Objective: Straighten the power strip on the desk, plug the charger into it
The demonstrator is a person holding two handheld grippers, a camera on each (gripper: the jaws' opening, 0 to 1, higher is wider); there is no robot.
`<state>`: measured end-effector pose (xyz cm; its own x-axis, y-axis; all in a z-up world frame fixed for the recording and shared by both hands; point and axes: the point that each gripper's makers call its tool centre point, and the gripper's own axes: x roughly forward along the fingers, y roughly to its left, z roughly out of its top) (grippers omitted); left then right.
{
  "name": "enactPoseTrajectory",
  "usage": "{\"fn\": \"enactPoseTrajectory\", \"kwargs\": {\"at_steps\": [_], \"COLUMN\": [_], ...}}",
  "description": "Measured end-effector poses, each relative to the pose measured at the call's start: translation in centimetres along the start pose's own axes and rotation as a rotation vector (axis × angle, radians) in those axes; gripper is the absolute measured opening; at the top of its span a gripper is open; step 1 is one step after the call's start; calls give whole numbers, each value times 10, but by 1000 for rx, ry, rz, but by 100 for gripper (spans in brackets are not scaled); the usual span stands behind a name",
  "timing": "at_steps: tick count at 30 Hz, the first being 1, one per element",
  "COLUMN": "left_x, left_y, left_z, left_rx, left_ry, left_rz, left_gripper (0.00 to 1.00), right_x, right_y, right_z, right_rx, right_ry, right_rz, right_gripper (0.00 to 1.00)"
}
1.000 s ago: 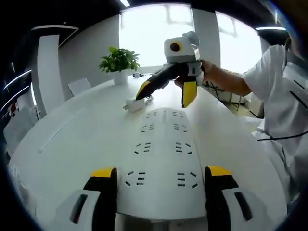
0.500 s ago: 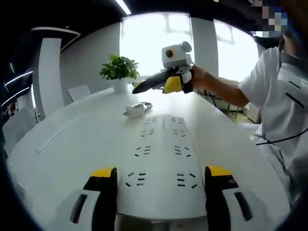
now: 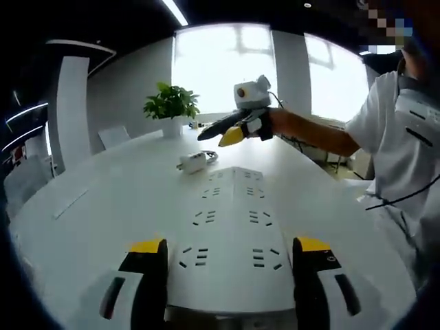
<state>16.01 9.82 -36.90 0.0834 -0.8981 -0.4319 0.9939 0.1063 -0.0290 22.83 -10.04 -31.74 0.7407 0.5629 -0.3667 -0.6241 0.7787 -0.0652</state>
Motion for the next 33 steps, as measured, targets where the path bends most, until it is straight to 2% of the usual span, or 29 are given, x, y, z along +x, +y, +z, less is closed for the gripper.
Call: {"fn": "enactPoseTrajectory", "kwargs": {"at_steps": [6, 12, 15, 18, 22, 27, 33], "left_x": [-1, -2, -2, -2, -1, -2, -2], "left_y": [0, 0, 0, 0, 1, 1, 1], "left_z": [0, 0, 1, 1, 1, 2, 2], "left_rx": [0, 0, -1, -1, -1, -2, -3], "left_ry": [-2, -12, -20, -21, -26, -39, -49], "left_rz": [1, 1, 0, 0, -1, -6, -7], "left_gripper": [75, 75, 75, 75, 75, 75, 75], "right_x": [10, 31, 38, 47, 49, 46, 48], "right_y": [-13, -25, -21, -14, -16, -15, -17], "right_z": [-2, -23, -29, -32, -35, -30, -32], "right_rx": [28, 19, 18, -32, -8, 25, 45], "right_ry": [-14, 23, 35, 49, 42, 17, 14], "right_rz": [-4, 2, 22, 41, 52, 70, 64], "right_gripper": [50, 50, 48, 48, 43, 43, 40]}}
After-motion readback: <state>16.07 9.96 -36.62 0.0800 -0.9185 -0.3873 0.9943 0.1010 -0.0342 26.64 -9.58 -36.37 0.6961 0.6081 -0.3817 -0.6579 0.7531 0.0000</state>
